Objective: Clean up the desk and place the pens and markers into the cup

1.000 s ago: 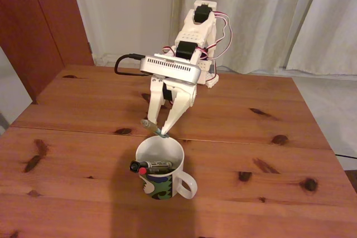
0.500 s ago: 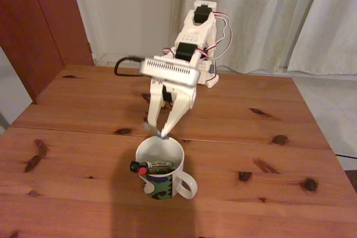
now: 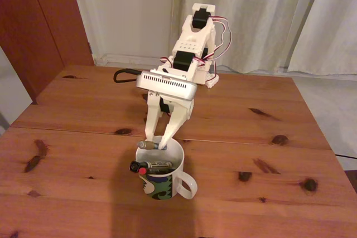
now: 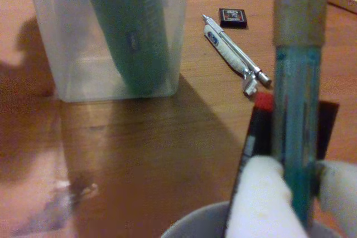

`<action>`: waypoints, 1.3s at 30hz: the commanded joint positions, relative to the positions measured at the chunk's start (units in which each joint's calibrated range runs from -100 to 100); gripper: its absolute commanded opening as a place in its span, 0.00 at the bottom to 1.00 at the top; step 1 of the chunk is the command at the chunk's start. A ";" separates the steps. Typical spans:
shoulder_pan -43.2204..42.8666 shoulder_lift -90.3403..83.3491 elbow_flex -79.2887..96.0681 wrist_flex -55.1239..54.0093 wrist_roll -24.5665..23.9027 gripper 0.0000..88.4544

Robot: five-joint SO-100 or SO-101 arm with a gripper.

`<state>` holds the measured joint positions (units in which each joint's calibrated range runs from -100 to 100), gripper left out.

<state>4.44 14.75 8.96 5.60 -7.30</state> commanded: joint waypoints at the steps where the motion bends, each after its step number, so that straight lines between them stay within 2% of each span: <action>1: -0.22 -0.80 -4.00 -1.94 -0.14 0.01; 5: -0.13 -1.05 -3.37 -1.94 -0.14 0.02; 9: -0.05 -1.30 -3.37 -1.94 -0.14 0.09; 12: -0.05 -1.30 -3.37 -1.94 -0.14 0.10; 20: 0.03 -1.46 -2.65 -1.77 -0.03 0.10; 23: 0.03 -2.46 0.06 -1.77 0.33 0.02; 27: -0.22 -10.98 6.82 -1.00 0.33 0.01; 33: -1.34 -29.85 27.11 -0.22 0.33 0.01; 39: -4.88 -49.29 43.43 16.81 0.39 0.01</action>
<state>0.62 -23.56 47.52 13.73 -7.30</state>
